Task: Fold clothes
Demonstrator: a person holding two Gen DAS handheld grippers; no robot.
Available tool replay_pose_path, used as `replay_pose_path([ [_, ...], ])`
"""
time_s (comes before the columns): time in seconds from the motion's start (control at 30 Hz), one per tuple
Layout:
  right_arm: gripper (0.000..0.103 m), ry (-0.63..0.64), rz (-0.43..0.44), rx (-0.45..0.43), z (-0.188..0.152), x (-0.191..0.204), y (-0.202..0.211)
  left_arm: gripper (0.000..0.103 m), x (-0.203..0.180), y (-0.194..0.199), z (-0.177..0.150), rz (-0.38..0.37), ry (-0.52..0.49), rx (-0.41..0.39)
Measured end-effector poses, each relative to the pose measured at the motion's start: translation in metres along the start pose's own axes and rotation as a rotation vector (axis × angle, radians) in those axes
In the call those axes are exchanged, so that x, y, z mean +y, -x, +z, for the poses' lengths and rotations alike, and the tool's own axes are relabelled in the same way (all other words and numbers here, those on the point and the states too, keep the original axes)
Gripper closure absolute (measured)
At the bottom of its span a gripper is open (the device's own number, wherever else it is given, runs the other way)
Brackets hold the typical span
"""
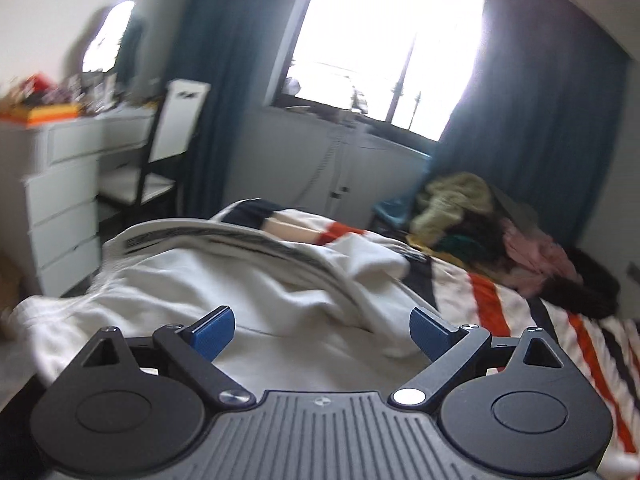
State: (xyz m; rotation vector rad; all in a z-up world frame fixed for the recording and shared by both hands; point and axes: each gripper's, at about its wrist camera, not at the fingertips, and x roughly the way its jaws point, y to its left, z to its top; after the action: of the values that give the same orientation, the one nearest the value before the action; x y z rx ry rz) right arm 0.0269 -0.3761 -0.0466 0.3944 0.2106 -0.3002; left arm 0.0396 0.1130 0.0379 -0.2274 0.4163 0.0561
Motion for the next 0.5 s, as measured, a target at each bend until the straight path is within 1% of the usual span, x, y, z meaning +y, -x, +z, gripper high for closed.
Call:
replay_pose_path([
  [0.1,0.020,0.073,0.056,0.010,-0.011,0.024,0.004,0.008,-0.027,-0.006,-0.011,-0.046,-0.045,0.004],
  [0.23,0.021,0.149,0.127,0.043,-0.028,0.054,0.010,0.008,-0.046,-0.018,-0.031,-0.065,-0.091,0.007],
  [0.3,0.021,0.186,0.150,0.056,-0.037,0.068,0.011,0.008,-0.047,-0.025,-0.044,-0.068,-0.104,0.019],
  [0.4,0.021,0.227,0.171,0.074,-0.046,0.082,0.010,0.008,-0.044,-0.039,-0.056,-0.052,-0.108,0.058],
  [0.5,0.021,0.257,0.183,0.089,-0.054,0.092,0.008,0.008,-0.041,-0.045,-0.060,-0.051,-0.103,0.066],
])
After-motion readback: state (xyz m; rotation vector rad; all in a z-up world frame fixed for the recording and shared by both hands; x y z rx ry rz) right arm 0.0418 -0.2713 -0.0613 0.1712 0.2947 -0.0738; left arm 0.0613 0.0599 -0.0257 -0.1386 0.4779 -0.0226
